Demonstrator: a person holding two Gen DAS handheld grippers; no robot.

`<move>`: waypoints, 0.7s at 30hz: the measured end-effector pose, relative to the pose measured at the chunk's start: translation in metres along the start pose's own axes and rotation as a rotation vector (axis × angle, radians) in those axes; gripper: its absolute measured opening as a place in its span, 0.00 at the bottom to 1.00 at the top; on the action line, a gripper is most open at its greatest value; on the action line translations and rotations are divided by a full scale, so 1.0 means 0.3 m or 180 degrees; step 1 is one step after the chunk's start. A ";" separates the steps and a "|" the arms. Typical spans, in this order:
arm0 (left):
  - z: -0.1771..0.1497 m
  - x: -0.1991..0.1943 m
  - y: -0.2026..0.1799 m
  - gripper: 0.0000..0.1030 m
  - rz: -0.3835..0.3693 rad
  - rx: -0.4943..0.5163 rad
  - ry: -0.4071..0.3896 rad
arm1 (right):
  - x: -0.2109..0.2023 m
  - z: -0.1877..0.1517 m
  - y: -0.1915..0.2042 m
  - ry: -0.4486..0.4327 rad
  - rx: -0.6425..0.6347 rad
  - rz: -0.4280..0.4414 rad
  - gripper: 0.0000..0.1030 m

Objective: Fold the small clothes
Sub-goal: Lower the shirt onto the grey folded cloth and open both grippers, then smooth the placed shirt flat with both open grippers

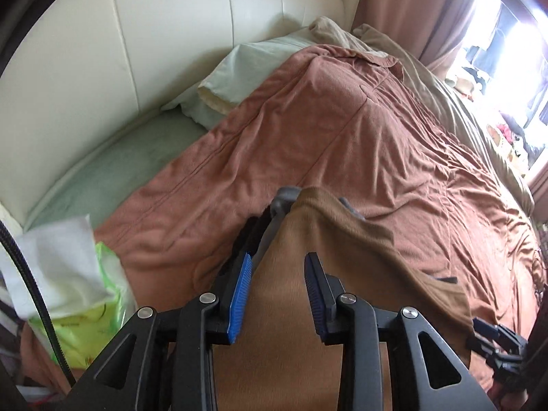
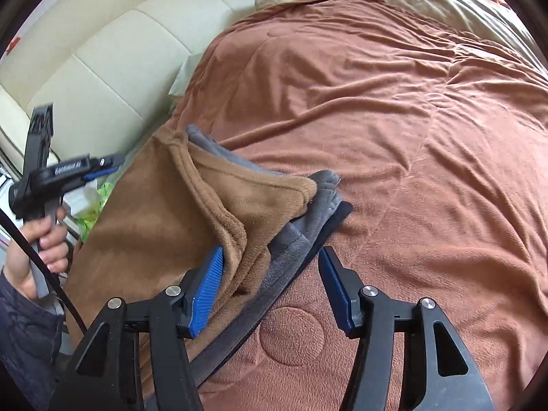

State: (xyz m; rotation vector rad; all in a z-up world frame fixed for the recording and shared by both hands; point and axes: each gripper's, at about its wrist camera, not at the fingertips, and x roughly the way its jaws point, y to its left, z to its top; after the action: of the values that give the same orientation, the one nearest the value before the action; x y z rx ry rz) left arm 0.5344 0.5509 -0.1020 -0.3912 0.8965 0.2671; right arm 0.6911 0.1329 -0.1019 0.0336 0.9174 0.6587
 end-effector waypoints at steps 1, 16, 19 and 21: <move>-0.014 -0.009 0.006 0.33 -0.0005 0.0001 0.0011 | -0.011 0.001 0.010 -0.0021 0.0003 -0.0027 0.53; -0.265 -0.189 0.043 0.40 -0.0182 0.0109 0.0064 | -0.121 -0.071 0.252 -0.0016 -0.0603 0.0251 0.53; -0.318 -0.222 0.034 0.41 -0.0205 0.0145 0.0004 | -0.109 -0.081 0.278 0.0097 -0.0689 0.0329 0.53; -0.359 -0.244 0.017 0.41 -0.0257 0.0198 -0.0046 | -0.103 -0.104 0.309 0.0181 -0.0810 0.0321 0.53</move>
State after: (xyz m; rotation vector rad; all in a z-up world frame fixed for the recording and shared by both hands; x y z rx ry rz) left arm 0.4127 0.5037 -0.1050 -0.3665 0.8706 0.1675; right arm 0.6070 0.1832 -0.0712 -0.1675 0.8845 0.8700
